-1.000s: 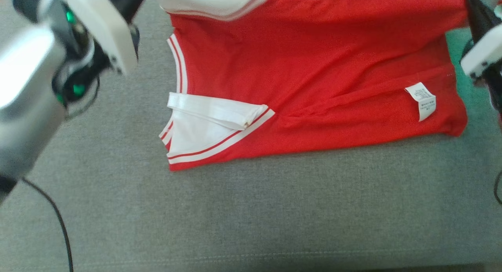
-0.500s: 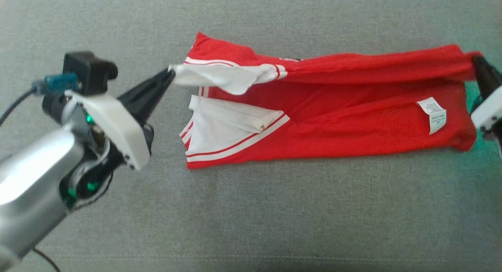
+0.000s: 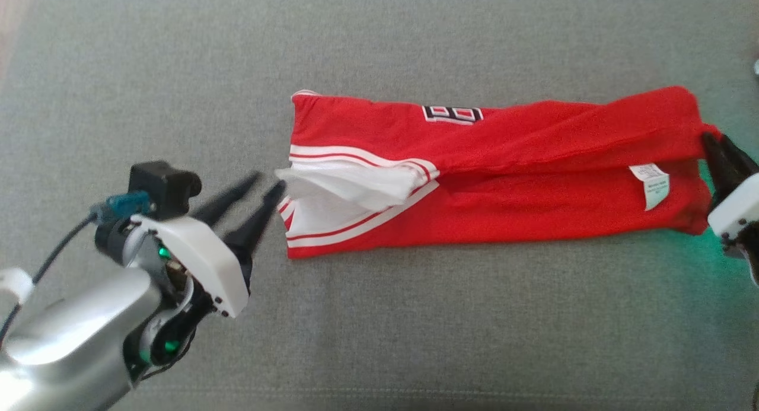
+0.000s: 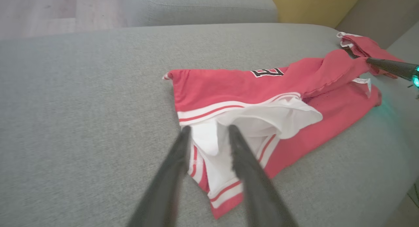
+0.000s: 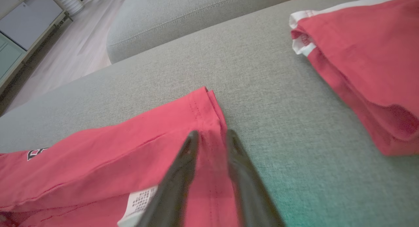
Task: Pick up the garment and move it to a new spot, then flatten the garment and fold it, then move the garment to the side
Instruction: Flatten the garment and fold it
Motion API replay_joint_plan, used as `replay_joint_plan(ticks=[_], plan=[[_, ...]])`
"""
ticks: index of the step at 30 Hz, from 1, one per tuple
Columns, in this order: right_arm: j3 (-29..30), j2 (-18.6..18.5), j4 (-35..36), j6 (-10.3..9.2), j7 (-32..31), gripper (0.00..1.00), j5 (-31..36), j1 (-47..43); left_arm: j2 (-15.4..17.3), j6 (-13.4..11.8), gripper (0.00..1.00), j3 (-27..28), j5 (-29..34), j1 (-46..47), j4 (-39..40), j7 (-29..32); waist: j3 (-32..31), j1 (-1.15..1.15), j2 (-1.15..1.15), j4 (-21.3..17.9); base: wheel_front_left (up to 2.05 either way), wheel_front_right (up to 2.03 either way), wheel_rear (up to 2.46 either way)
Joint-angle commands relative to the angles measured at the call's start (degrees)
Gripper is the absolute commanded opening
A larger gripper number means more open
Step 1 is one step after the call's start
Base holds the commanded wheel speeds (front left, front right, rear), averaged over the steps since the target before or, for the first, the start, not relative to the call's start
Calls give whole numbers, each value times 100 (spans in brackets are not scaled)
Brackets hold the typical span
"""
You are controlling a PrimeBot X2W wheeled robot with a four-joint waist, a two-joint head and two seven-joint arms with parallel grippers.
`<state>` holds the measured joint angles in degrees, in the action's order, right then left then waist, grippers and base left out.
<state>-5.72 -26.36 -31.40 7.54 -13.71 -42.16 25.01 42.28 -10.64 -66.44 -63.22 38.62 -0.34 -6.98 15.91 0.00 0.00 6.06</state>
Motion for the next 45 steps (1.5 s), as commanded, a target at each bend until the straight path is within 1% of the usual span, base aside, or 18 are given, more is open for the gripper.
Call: replay_joint_plan(ticks=[1, 3, 6, 9, 12, 14, 16, 18, 20, 22, 25, 29, 33, 35, 41, 42, 45], plan=[[34, -85, 231, -5, 32, 100, 29, -139, 171, -98, 100, 251, 91, 88, 21, -160, -101, 0, 0, -24, 0, 0, 0], [154, -17, 358, -5, 88, 100, 29, -327, 92, -258, 100, 233, 229, -44, -104, -387, -245, 0, 0, -47, 0, 0, 0], [290, 108, 582, -5, 204, 100, 33, -692, -78, -594, 100, 313, 430, -337, -287, -672, -489, 0, 0, -88, 0, 0, 0], [357, 320, 821, -5, 352, 100, 84, -1089, -320, -955, 100, 587, 667, -771, -413, -788, -757, 0, 0, -141, 0, 0, 0], [390, 562, 989, -5, 468, 100, 175, -1442, -684, -1320, 100, 1270, 1151, -1366, -271, -798, -1009, 0, 0, -170, 0, 0, 0], [443, 717, 1063, -5, 543, 100, 253, -1629, -954, -1499, 100, 1822, 1547, -1887, -131, -799, -1143, 0, 0, -171, 0, 0, 0], [549, 869, 1103, -5, 626, 100, 321, -1776, -1248, -1601, 100, 2345, 1984, -2411, 2, -800, -1238, 0, 0, -138, 0, 0, 0], [658, 1001, 1093, -5, 678, 100, 412, -1891, -1504, -1617, 100, 2717, 2464, -2881, 78, -800, -1317, 0, 0, -84, 0, 0, 0], [788, 1110, 1035, -5, 710, 100, 514, -1953, -1766, -1591, 100, 3032, 2881, -3302, 134, -800, -1379, 0, 0, -16, 0, 0, 0], [948, 1189, 938, -5, 733, 100, 642, -1957, -2057, -1474, 100, 3307, 3206, -3668, 216, -801, -1433, 0, 0, 77, 0, 0, 0], [1247, 1285, 735, -5, 743, 100, 927, -1846, -2377, -1273, 100, 3505, 3747, -4039, 273, -801, -1468, 0, 0, 251, 0, 0, 0], [1682, 1357, 376, -5, 706, 100, 1384, -1507, -2724, -1022, 100, 3660, 4339, -4228, 283, -801, -1415, 0, 0, 512, 0, 0, 0], [2202, 1295, -83, -5, 675, 100, 1956, -1031, -2927, -787, 100, 3702, 4873, -4221, 264, -801, -1276, 0, 0, 773, 0, 0, 0], [2402, 1196, -290, -5, 685, 100, 2283, -813, -3008, -680, 100, 3691, 5081, -4198, 256, -801, -1193, 0, 0, 890, 0, 0, 0], [2831, 992, -854, -5, 515, 100, 3038, -257, -3255, -419, 100, 3736, 5414, -4155, 217, -801, -961, 0, 0, 1044, 0, 0, 0], [2831, 992, -854, -5, 515, 100, 3038, -257, -3255, -419, 100, 3736, 5414, -4155, 217, -801, -961, 0, 0, 1044, 0, 0, 0], [2979, 950, -1303, -5, 329, 100, 3366, -12, -3405, -254, 100, 3791, 5519, -4116, 168, -801, -858, 0, 0, 1067, 0, 0, 0]])
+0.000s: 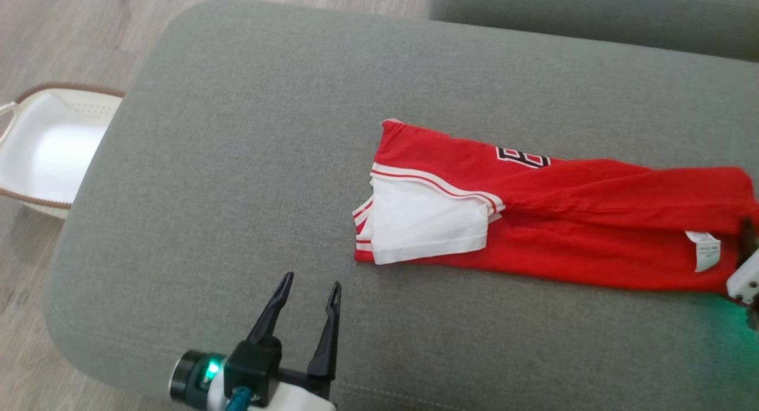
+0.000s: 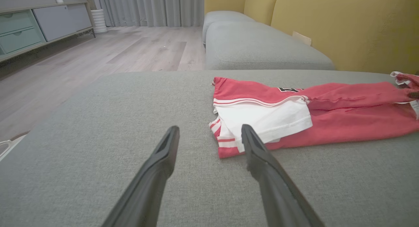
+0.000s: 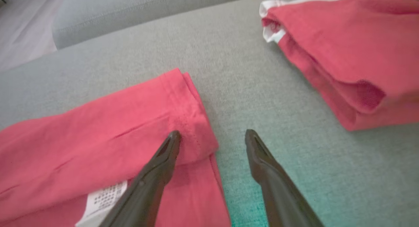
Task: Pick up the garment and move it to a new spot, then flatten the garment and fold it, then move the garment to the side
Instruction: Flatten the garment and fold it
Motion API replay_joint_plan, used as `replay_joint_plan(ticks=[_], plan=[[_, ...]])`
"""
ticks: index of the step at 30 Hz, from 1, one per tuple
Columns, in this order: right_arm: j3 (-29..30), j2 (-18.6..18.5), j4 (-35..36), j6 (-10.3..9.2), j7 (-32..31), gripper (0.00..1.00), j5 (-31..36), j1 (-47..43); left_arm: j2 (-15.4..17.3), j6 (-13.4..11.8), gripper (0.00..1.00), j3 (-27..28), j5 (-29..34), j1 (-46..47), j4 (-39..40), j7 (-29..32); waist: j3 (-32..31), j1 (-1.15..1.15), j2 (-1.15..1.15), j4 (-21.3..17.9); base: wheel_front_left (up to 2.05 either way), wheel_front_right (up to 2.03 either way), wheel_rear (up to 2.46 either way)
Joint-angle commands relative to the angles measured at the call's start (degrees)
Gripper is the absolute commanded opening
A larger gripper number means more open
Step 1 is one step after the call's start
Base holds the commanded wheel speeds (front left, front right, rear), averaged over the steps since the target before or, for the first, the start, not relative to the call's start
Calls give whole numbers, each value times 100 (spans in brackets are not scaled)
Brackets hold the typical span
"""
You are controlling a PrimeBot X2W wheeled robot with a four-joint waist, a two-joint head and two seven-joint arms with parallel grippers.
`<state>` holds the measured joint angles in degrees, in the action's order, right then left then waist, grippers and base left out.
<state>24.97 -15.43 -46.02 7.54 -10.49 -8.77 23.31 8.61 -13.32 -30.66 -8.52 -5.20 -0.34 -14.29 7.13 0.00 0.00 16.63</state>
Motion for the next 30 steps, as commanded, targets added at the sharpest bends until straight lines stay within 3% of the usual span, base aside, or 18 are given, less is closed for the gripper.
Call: replay_joint_plan(ticks=[1, 7, 9, 11, 13, 15, 30], plan=[[-55, -138, 44, -5, -44, 100, 86, 200, -70, 51, 100, 228, 71, 280, 160, -71, 37, 0, 0, 10, 0, 0, 0], [-39, 17, -467, -5, -242, 100, 156, 398, -209, 245, 100, 380, 158, 349, 92, -71, 100, 0, 0, -43, 0, 0, 0], [-87, 70, -593, -5, -295, 78, 94, 448, -244, 295, 100, 420, 191, 356, 79, -71, 104, 0, 0, -60, 0, 0, 0], [-143, 121, -679, -5, -322, 74, -23, 508, -273, 334, 100, 461, 221, 352, 76, -71, 107, 0, 0, -82, 0, 0, 0], [-214, 123, -765, -5, -366, 46, -106, 551, -296, 384, 100, 494, 246, 351, 65, -71, 110, 0, 0, -98, 0, 0, 0], [-294, 114, -852, -5, -416, 2, -184, 589, -317, 425, 100, 534, 267, 356, 59, -71, 108, 0, 0, -111, 0, 0, 0], [-921, -625, -624, -5, 100, 0, -65, 833, -428, 596, 100, 812, 343, 216, 8, -71, -211, 0, 0, -625, 0, 0, 0]])
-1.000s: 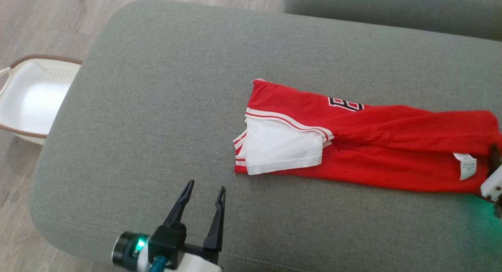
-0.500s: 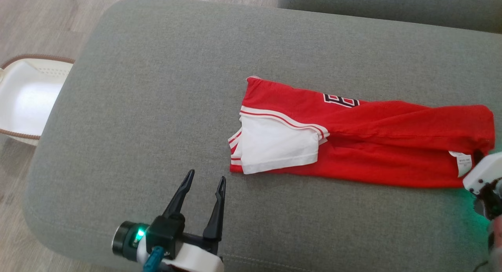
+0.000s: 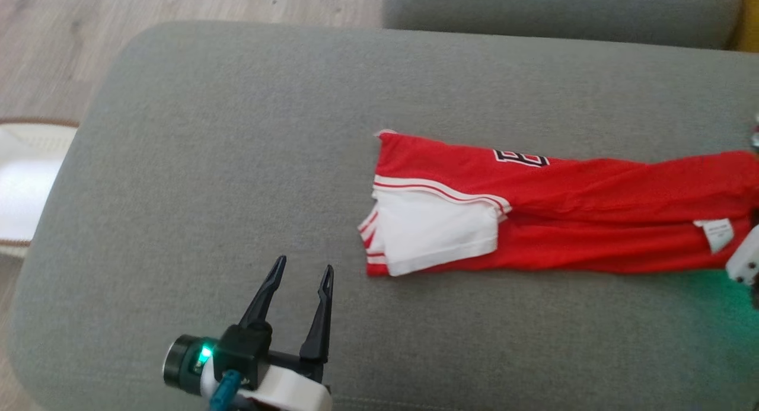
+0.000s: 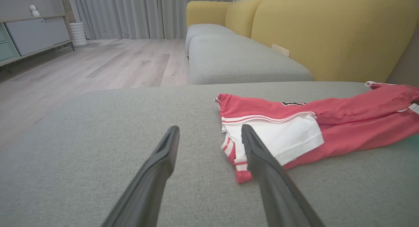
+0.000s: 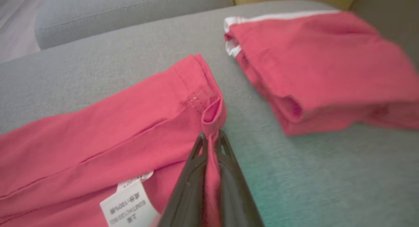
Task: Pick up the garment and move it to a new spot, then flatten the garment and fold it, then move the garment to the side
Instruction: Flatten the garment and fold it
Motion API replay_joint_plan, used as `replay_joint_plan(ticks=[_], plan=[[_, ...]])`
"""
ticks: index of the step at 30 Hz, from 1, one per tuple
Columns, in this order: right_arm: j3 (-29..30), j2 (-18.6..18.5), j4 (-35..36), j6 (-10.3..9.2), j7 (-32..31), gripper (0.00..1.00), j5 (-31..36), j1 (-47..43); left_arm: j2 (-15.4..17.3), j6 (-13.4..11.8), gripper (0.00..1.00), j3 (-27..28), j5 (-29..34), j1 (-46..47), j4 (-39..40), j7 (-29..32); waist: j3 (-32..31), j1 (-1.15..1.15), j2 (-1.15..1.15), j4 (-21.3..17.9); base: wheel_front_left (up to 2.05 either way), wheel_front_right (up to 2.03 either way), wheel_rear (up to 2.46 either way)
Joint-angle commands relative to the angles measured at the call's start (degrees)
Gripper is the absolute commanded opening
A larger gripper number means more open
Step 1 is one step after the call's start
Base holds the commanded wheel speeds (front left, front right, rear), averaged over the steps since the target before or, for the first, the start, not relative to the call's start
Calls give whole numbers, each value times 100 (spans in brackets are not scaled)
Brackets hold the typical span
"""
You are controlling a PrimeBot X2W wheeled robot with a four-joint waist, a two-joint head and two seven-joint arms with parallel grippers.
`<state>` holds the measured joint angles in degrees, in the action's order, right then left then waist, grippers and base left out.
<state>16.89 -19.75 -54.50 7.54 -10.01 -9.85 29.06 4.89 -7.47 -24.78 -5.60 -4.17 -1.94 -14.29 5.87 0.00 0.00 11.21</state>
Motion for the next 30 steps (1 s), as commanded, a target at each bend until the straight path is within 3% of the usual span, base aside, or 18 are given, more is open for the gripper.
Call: replay_joint_plan(ticks=[1, 6, 12, 16, 22, 26, 30], plan=[[-157, -262, 303, -5, 32, 0, 60, 259, -64, 21, 100, 232, 54, 95, 160, -71, -127, 0, 0, -119, 0, 0, 0], [-467, -473, 869, -5, -110, 0, -12, 232, -100, 45, 100, 271, 67, 18, 125, -71, -296, 0, 0, -223, 0, 0, 0], [-893, -273, 1711, -5, -348, 0, -300, 105, -127, 108, 100, 272, 58, -58, 26, -71, -490, 0, 0, -186, 0, 0, 0], [-1168, 32, 2480, -5, -624, 0, -518, -145, -143, 169, 100, 249, 56, -129, -54, -71, -635, 0, 0, -58, 0, 0, 0], [-1514, 776, 3478, -5, -964, 0, -642, -530, -159, 242, 100, 223, 70, -190, -107, -71, -755, 0, 0, 225, 0, 0, 0], [-1719, 1277, 3787, -5, -1087, 0, -647, -727, -166, 301, 100, 190, 91, -204, -159, -71, -799, 0, 0, 456, 0, 0, 0], [-1918, 1543, 3740, -5, -1112, 0, -671, -893, -173, 353, 100, 142, 107, -202, -215, -71, -828, 0, 0, 708, 0, 0, 0]])
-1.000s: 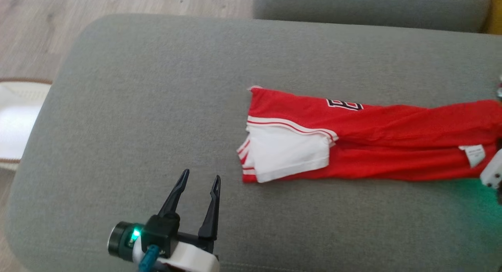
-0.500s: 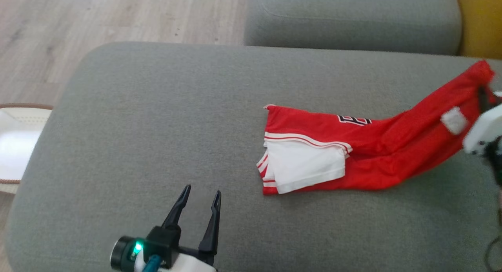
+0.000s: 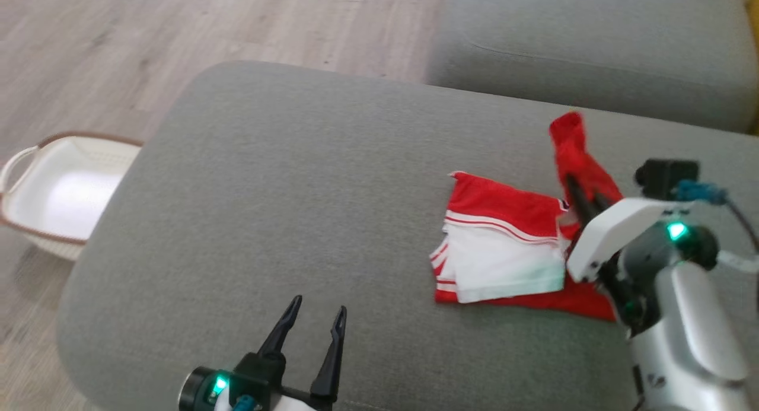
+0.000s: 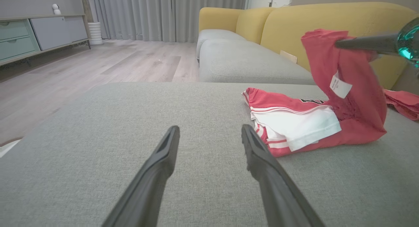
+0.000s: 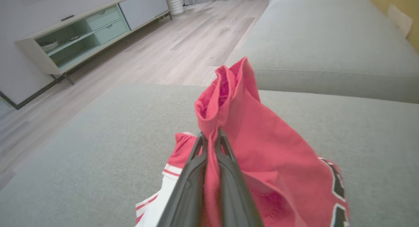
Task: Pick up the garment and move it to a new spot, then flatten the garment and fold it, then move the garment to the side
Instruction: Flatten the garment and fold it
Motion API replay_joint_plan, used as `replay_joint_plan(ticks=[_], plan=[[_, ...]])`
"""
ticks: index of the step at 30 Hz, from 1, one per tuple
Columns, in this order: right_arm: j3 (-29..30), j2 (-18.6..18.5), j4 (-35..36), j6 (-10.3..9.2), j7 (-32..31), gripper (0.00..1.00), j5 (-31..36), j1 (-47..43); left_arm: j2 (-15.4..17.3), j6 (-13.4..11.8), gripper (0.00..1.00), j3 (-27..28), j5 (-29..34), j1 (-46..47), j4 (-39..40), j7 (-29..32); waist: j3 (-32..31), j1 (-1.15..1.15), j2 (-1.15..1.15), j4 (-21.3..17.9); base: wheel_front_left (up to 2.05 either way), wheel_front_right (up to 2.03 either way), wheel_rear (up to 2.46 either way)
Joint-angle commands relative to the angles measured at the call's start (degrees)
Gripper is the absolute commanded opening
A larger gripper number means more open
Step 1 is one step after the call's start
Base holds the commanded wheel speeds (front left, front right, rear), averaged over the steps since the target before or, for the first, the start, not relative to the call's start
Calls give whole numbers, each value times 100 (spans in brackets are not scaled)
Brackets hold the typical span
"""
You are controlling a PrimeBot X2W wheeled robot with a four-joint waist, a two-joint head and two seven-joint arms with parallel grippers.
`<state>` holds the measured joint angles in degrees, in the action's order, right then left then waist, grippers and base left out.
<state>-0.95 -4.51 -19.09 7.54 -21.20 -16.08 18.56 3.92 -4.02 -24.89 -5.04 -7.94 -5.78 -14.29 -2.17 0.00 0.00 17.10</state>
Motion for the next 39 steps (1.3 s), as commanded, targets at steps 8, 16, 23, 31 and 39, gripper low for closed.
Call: replay_joint_plan(ticks=[8, 16, 23, 31, 39], plan=[[-638, 158, -392, -5, 208, 0, -375, 150, -88, 79, 100, 51, 34, 246, 85, -71, 50, 0, 0, 453, 0, 0, 0], [-1201, 162, -1006, -5, 770, 100, -986, 490, -97, 61, 100, 7, 10, 325, 72, -71, 224, 0, 0, 537, 0, 0, 0], [-1336, 162, -1045, -5, 1526, 100, -1587, 682, -101, -9, 100, 14, -18, 349, 60, -71, 216, 0, 0, 356, 0, 0, 0], [-961, 19, -680, -5, 1992, 100, -1503, 454, -102, -103, 100, 171, -37, 290, 105, -71, 80, 0, 0, -52, 0, 0, 0], [-738, -546, -458, -5, 2623, 100, -1009, -302, -83, -217, 100, 662, -115, 172, 193, -71, -91, 0, 0, -672, 0, 0, 0]])
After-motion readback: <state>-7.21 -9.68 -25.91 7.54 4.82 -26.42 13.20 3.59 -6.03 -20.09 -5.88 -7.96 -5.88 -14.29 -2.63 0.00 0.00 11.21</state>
